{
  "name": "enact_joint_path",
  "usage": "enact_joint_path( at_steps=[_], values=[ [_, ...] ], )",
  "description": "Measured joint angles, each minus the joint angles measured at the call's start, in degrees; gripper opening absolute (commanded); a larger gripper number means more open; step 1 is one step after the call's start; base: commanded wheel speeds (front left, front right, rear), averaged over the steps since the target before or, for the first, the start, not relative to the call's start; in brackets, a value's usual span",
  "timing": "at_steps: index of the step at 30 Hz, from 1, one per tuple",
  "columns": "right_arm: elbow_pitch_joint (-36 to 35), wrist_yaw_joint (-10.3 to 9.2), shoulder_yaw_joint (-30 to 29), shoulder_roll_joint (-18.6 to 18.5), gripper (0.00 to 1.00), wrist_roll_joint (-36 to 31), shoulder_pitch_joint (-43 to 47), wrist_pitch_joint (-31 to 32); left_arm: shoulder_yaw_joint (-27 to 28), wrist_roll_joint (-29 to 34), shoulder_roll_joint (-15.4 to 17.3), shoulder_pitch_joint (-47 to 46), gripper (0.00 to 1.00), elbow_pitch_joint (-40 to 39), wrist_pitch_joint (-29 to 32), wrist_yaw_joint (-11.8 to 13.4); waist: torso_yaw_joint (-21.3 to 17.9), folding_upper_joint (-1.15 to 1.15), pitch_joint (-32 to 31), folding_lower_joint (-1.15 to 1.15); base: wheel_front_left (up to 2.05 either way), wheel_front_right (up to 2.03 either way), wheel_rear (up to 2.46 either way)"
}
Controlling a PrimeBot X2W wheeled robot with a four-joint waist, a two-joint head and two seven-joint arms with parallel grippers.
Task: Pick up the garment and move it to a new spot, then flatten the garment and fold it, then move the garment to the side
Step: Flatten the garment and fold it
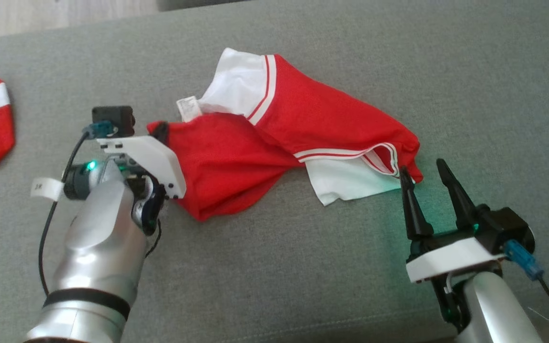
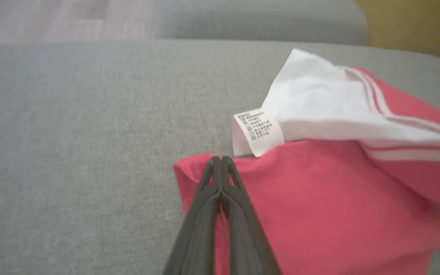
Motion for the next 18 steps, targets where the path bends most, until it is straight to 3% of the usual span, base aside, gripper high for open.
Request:
enact_joint_path(
  at_steps=[10,13,18],
  values=[
    [0.1,0.00,-0.7,0.0,1.00,0.1,3.5,0.0,-2.0,0.1,0.2,2.6,0.00,-12.1,-4.7,-0.6,2.0,0.00,-4.7,0.00,0.00,0.00,0.00],
    [-0.1,0.00,-1.0,0.0,1.00,0.4,4.1,0.0,-4.4,0.2,0.2,9.5,0.00,-20.4,-3.5,-1.1,2.5,0.00,-6.6,0.00,0.00,0.00,0.00],
    [-0.4,0.00,-2.3,0.0,1.00,0.8,7.8,0.0,-8.8,-0.6,0.9,28.8,0.00,-36.5,3.2,-1.3,3.8,0.00,-9.0,0.00,0.00,0.00,0.00]
  ],
)
